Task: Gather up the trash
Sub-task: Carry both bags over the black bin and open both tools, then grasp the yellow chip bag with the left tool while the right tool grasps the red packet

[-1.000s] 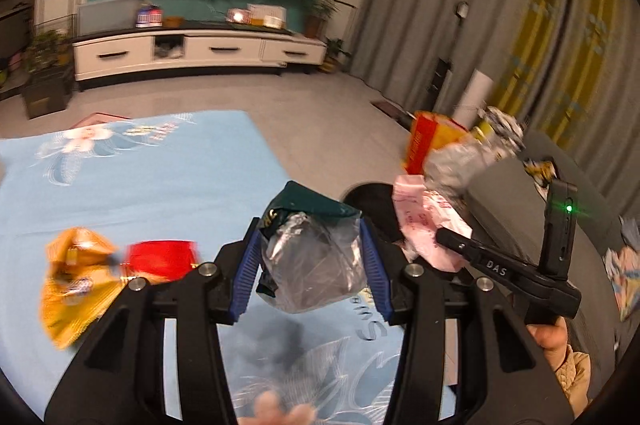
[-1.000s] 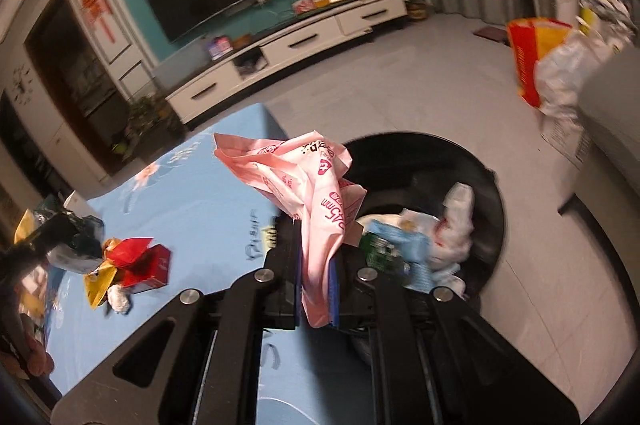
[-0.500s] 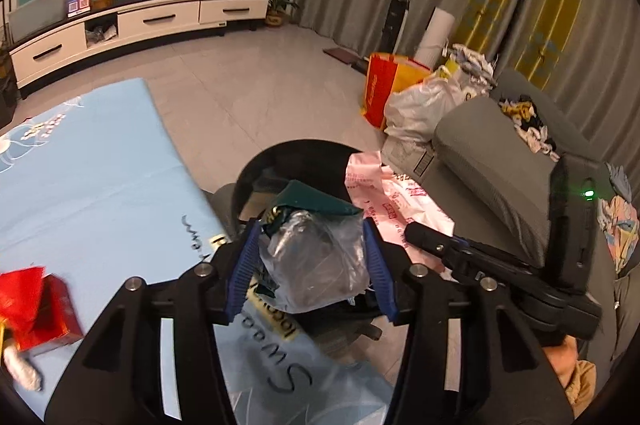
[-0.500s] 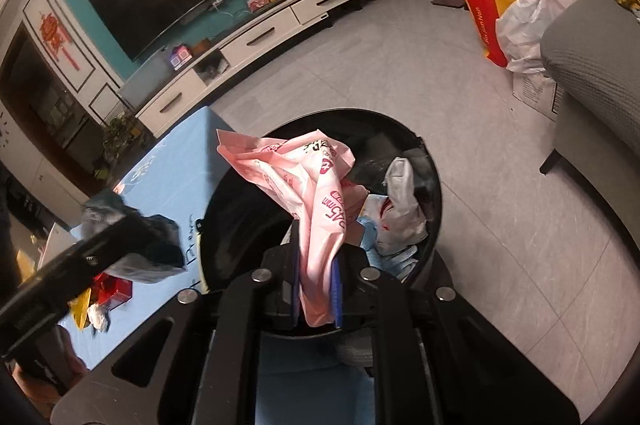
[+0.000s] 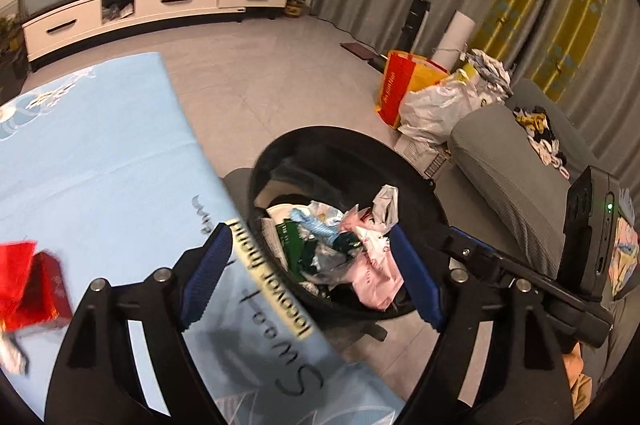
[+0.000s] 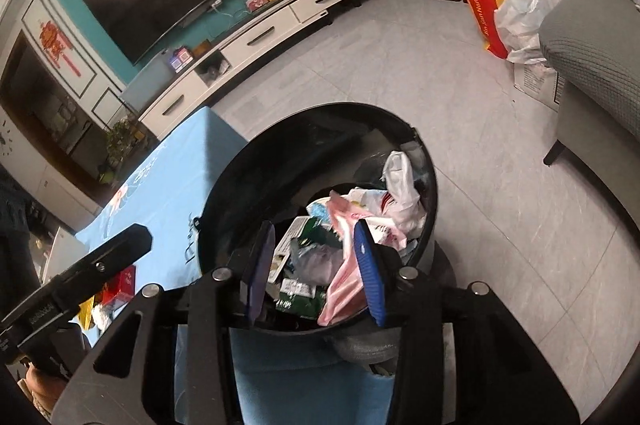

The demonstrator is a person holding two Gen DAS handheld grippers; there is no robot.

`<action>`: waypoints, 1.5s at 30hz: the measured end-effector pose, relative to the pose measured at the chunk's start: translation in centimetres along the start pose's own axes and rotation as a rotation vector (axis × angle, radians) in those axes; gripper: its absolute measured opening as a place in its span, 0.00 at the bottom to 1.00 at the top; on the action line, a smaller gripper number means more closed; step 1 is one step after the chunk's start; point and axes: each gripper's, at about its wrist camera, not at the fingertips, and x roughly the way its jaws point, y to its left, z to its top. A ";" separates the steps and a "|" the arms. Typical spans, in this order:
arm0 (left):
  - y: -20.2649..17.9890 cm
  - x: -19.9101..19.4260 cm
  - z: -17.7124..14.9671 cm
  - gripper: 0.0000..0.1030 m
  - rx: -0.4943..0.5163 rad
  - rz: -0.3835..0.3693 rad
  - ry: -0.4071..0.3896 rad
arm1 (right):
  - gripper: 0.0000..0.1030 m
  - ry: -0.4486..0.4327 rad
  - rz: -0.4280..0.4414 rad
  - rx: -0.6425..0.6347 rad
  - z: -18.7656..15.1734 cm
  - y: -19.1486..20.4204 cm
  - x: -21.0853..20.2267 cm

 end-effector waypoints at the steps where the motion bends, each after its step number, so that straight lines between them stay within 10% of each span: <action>1: 0.1 -0.8 -0.4 0.80 -0.006 0.006 -0.004 | 0.41 0.003 0.004 -0.010 -0.1 0.3 -0.2; 24: 15.8 -22.1 -13.3 0.86 -0.399 0.409 -0.165 | 0.63 0.146 0.174 -0.343 -7.0 14.6 -1.7; 45: 22.8 -21.6 -15.3 0.86 -0.569 0.380 -0.187 | 0.64 0.145 0.292 -0.668 -9.2 26.4 3.1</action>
